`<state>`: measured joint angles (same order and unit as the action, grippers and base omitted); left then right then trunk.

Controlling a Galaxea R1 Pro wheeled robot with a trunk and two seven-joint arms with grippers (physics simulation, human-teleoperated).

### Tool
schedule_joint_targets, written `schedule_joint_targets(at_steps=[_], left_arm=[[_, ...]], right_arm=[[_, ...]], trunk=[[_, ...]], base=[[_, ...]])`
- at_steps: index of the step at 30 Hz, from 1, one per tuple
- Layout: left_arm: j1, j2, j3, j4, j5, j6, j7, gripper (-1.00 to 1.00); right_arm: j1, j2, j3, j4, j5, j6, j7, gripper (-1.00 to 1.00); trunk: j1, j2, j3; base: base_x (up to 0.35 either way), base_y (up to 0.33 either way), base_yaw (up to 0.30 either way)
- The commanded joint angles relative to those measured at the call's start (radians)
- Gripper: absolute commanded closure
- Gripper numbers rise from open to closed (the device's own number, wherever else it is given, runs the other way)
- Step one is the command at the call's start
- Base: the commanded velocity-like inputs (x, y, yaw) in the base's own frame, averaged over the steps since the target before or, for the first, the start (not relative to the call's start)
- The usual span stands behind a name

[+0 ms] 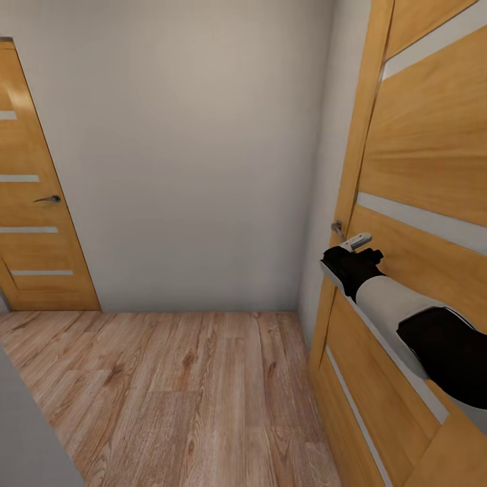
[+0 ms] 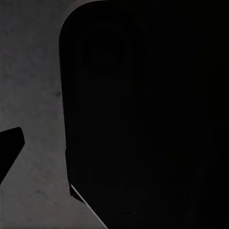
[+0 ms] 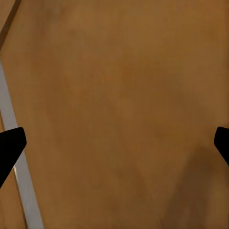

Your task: Move the two storage containers from the living room to the garage. In the garage, place one container on the floor and stack the other container on top of it (either order is fine).

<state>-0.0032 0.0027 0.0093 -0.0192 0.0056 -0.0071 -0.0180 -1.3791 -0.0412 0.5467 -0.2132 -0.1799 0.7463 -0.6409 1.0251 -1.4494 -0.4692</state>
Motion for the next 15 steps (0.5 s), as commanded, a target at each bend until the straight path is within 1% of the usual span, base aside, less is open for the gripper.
schedule_joint_targets(at_steps=[1,7,11,12,13,14,15], left_arm=[[0.0,0.0,0.001,-0.001,0.001,-0.001,-0.002,-1.0],[0.0,0.0,0.0,-0.001,0.001,-0.001,-0.002,-1.0],[0.0,0.0,0.001,-0.001,0.001,-0.001,-0.002,-1.0],[0.0,0.0,0.0,-0.001,0.001,-0.001,-0.002,-1.0],[0.0,0.0,0.0,-0.001,0.001,-0.001,-0.002,-1.0],[0.0,0.0,0.0,-0.001,0.001,-0.001,-0.002,-1.0],[0.0,0.0,0.0,-0.001,0.001,-0.001,-0.002,-1.0]], right_arm=[[-0.001,-0.002,0.018,-0.002,0.025,0.022,-0.01,-1.0],[0.0,-0.001,0.018,-0.002,0.028,0.026,-0.012,-1.0],[-0.001,0.009,0.018,-0.002,0.028,0.028,-0.02,-1.0],[-0.001,0.014,0.018,-0.002,0.028,0.029,-0.023,-1.0],[-0.001,0.029,0.018,-0.002,0.028,0.03,-0.03,-1.0],[-0.001,0.045,0.018,-0.002,0.028,0.032,-0.036,-1.0],[0.0,0.068,0.018,-0.002,0.028,0.037,-0.042,-1.0]], trunk=[[0.0,-0.001,-0.001],[0.0,-0.001,-0.001],[0.0,-0.001,-0.001],[0.0,-0.001,-0.001],[0.0,-0.001,-0.001],[0.0,-0.001,-0.001],[0.0,-0.001,-0.001]], base=[[0.0,0.0,0.0],[0.0,0.0,0.0],[0.0,0.0,0.0],[0.0,0.0,0.0],[0.0,0.0,0.0],[0.0,0.0,0.0],[0.0,0.0,0.0]])
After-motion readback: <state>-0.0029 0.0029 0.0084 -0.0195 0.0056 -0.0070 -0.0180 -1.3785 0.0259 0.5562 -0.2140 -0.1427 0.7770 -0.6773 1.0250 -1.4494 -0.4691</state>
